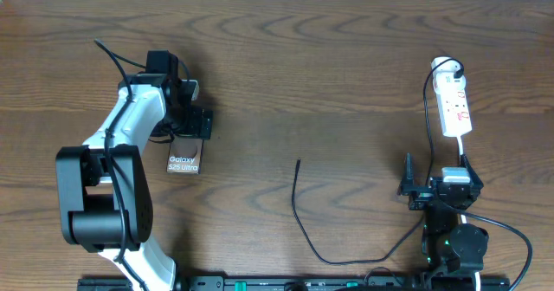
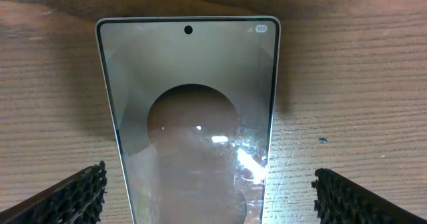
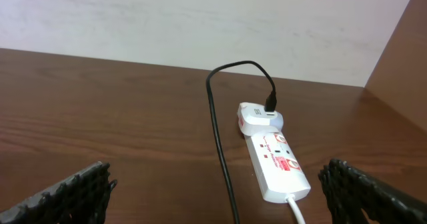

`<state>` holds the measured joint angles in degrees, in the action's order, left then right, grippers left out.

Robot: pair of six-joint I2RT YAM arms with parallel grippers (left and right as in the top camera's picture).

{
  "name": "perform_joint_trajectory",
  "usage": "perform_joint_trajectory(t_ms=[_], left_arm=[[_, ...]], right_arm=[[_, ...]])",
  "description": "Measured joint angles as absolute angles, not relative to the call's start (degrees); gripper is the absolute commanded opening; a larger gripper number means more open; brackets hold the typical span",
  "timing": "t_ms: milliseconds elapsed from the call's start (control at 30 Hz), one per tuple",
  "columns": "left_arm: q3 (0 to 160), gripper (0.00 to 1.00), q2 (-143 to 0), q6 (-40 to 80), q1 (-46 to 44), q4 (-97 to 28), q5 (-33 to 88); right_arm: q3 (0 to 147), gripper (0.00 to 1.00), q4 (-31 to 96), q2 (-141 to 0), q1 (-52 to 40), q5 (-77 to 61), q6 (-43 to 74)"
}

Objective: Plug charger to phone and switch on socket
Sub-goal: 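Close the left gripper on the phone's bottom edge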

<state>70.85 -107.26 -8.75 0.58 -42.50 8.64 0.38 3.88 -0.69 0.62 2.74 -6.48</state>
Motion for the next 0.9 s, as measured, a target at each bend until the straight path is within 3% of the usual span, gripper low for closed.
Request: perform_joint_trajectory(t_ms=[900], left_arm=[[68.6, 0.98, -107.3, -7.7, 0.6, -41.3, 5.8]], right_arm=[[0.4, 0.99, 3.9, -0.7, 0.6, 2.7, -6.5]])
